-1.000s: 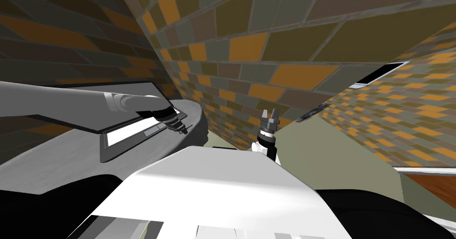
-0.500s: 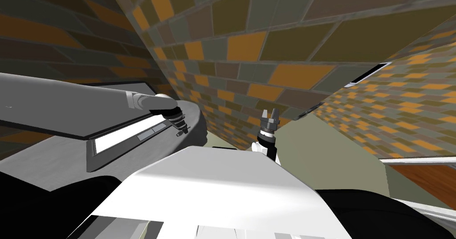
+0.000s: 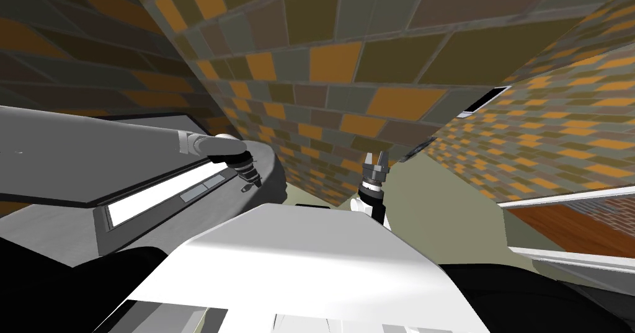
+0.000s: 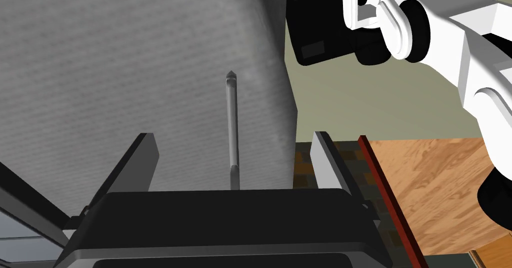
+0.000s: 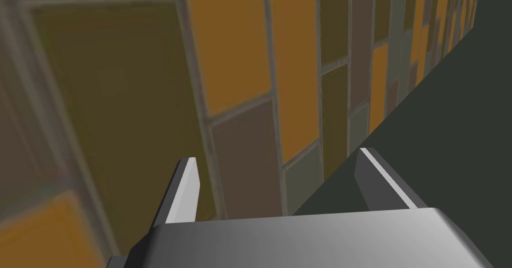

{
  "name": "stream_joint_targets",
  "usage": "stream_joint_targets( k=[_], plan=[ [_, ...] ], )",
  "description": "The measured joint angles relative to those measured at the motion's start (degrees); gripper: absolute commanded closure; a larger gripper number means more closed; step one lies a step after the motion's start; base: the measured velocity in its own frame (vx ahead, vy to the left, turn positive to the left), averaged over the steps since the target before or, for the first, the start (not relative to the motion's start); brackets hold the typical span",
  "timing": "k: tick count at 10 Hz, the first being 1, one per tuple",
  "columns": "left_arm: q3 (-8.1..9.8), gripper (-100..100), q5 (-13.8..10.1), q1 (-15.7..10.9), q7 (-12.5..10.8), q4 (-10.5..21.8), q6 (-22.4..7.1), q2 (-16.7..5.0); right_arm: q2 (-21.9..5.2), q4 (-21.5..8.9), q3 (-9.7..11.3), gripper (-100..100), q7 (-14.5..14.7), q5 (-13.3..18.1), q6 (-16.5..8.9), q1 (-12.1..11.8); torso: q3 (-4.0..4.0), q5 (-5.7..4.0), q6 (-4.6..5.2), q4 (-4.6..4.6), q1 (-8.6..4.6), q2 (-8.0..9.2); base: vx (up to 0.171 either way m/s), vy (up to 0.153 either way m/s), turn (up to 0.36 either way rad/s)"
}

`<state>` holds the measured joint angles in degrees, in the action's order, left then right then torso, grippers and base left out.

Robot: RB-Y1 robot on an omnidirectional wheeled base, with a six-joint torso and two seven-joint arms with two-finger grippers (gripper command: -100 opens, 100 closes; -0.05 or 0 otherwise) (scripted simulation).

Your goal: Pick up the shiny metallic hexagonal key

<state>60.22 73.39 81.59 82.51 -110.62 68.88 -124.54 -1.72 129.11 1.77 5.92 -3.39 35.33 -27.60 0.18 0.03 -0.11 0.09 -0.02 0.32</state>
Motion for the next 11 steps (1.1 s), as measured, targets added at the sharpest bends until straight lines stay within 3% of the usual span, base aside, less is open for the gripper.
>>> stream_joint_targets(
  k=[1,2,6,7,8,11],
  plan=[
    [-0.43,-100,0.1,0.8,-0.3,0.6,-1.0,-0.1,0.0,0.0,0.0,0,0.0,0.0,0.0,0.0,0.02,0.0,0.0,0.01,0.03,0.03,-0.039,0.014,-0.038],
    [-0.48,100,0.1,0.9,-0.3,0.7,-1.3,-0.2,0.0,0.0,0.0,0,0.0,0.0,0.0,0.0,-0.04,0.0,-0.04,0.0,0.01,-0.09,-0.007,0.002,0.007],
    [-0.48,100,0.1,0.9,-0.3,0.7,-1.2,-0.2,0.0,0.0,0.0,0,0.0,0.0,0.0,0.0,-0.17,0.04,-0.02,-0.07,-0.04,-0.29,0.0,0.0,0.0],
    [-0.47,0,0.1,0.9,-0.3,0.7,-1.2,-0.2,0.0,0.0,0.0,0,0.0,0.0,0.0,0.0,-0.18,0.05,-0.02,-0.08,-0.03,-0.3,0.0,0.0,0.0],
    [-0.47,100,0.1,0.9,-0.3,0.7,-1.2,-0.2,0.0,0.0,0.0,0,0.0,0.0,0.0,0.0,-0.18,0.05,-0.02,-0.08,-0.03,-0.31,0.056,-0.018,0.259],
    [0.65,100,-0.2,-1.2,0.5,-0.6,1.2,-0.2,0.0,0.0,0.0,0,0.0,0.0,0.0,0.0,-0.37,0.01,-0.03,-0.14,-0.17,-0.65,0.08,-0.027,0.151]
  ],
)
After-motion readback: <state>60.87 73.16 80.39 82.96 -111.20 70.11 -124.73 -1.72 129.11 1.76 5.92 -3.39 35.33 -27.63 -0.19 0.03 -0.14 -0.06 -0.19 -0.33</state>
